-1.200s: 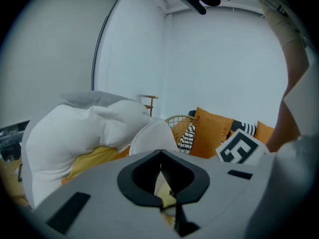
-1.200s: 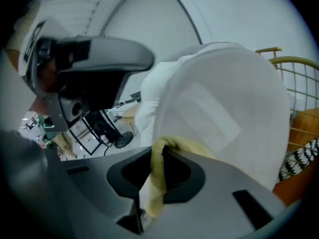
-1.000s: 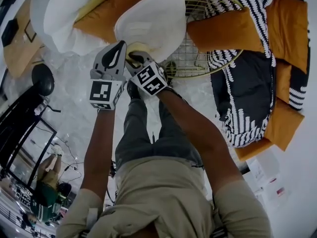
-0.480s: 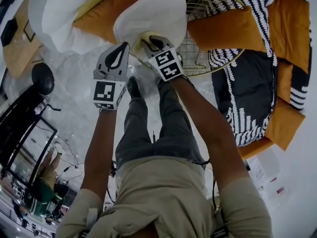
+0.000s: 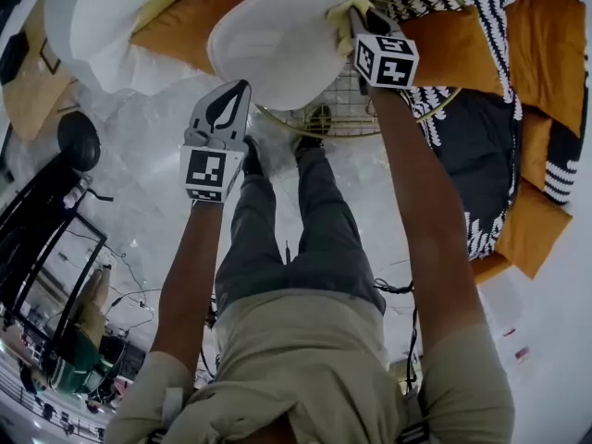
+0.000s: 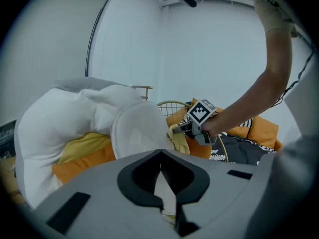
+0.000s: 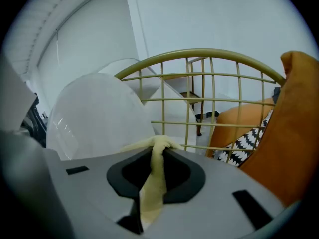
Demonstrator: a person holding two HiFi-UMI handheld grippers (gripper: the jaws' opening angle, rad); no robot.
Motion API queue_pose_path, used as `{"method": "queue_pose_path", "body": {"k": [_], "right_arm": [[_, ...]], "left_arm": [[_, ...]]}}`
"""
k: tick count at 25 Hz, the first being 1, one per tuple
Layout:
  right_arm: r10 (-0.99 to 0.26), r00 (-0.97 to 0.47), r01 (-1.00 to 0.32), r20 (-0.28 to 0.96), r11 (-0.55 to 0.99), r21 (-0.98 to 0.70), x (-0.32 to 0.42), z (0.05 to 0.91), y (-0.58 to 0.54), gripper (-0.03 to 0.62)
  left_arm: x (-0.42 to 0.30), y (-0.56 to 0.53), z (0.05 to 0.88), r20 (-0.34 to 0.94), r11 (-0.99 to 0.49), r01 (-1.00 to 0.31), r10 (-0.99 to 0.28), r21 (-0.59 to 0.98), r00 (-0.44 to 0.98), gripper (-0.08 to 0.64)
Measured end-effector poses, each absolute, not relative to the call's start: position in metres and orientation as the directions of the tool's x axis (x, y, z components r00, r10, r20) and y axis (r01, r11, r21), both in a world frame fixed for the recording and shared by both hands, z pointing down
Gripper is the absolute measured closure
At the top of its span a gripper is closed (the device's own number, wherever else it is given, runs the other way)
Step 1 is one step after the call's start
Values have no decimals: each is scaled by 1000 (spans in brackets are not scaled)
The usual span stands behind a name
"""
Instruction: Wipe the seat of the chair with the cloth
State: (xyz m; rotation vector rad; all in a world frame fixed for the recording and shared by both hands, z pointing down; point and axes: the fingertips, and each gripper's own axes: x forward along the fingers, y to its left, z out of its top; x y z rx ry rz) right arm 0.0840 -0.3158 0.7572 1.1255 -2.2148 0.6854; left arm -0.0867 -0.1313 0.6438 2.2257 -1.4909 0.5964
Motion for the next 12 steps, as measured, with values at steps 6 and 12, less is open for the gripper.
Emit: {"method": "queue_pose_path", "body": {"k": [6,12], "right_arm": [[-508,-545,-794,667,569,-216,63,761,-294,532],[-323,-667,-643,671,704,-300,-13,767,-197,531]], "left_arm": [[-82,-133,647,549,-362,-928,-761,81,345,545],[-85,-135,643,544,-355,-932,-770,68,333,545]]}}
